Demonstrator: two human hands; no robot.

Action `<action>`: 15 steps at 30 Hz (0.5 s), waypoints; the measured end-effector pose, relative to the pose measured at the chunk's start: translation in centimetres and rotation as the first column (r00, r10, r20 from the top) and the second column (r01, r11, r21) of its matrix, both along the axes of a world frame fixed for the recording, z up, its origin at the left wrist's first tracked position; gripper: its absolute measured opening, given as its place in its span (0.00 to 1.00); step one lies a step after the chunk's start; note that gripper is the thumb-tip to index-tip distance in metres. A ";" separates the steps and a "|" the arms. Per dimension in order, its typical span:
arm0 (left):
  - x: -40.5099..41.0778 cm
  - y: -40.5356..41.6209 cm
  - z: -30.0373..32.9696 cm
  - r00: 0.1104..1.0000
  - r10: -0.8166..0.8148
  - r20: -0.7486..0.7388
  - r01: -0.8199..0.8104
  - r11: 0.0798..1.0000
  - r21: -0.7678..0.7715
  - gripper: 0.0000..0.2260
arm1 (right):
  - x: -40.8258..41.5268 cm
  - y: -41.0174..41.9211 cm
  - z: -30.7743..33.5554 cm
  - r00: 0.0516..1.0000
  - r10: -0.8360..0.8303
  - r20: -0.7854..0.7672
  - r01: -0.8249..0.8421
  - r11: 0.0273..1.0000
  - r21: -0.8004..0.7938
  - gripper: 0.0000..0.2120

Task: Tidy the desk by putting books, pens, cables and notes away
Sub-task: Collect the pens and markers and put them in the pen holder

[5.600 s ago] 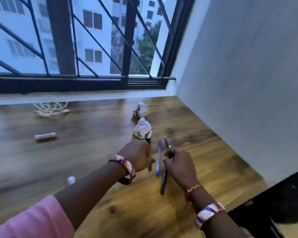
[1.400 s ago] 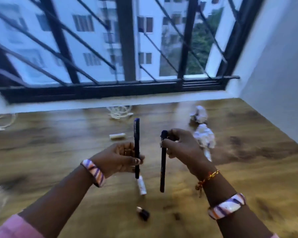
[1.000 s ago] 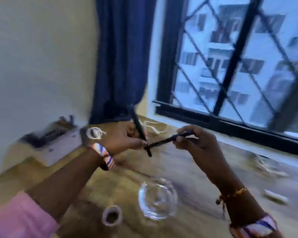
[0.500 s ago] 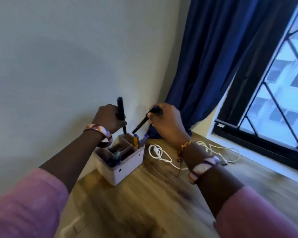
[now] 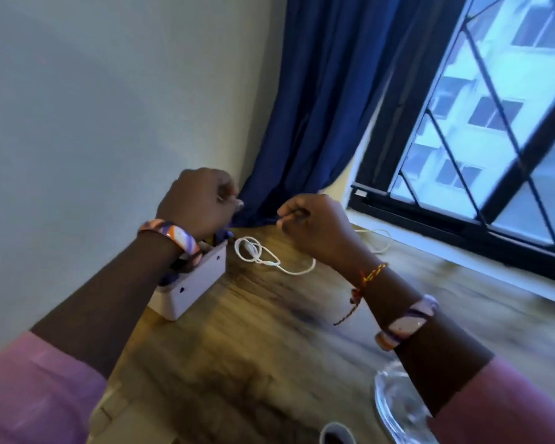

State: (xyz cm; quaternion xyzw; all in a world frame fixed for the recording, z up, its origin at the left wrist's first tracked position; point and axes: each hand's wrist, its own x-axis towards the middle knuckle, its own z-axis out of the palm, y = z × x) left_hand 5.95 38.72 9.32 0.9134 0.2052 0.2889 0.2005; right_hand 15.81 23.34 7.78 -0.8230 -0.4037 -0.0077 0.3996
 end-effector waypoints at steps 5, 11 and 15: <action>1.2 -9.9 -0.6 0.920 -0.388 -0.060 0.382 0.920 -0.088 0.08 | -0.6 -8.7 -1.0 0.993 -0.114 0.030 0.114 0.993 -0.009 0.06; -0.7 -20.8 -5.4 0.763 -0.592 -0.259 0.580 0.804 -0.128 0.04 | -4.8 -21.1 -4.1 0.997 -0.071 0.004 0.071 0.994 -0.088 0.10; -1.4 -27.4 -8.6 0.672 -0.668 -0.319 0.640 0.741 -0.205 0.11 | -8.5 -29.2 -8.4 0.989 -0.113 -0.096 0.098 0.984 -0.146 0.09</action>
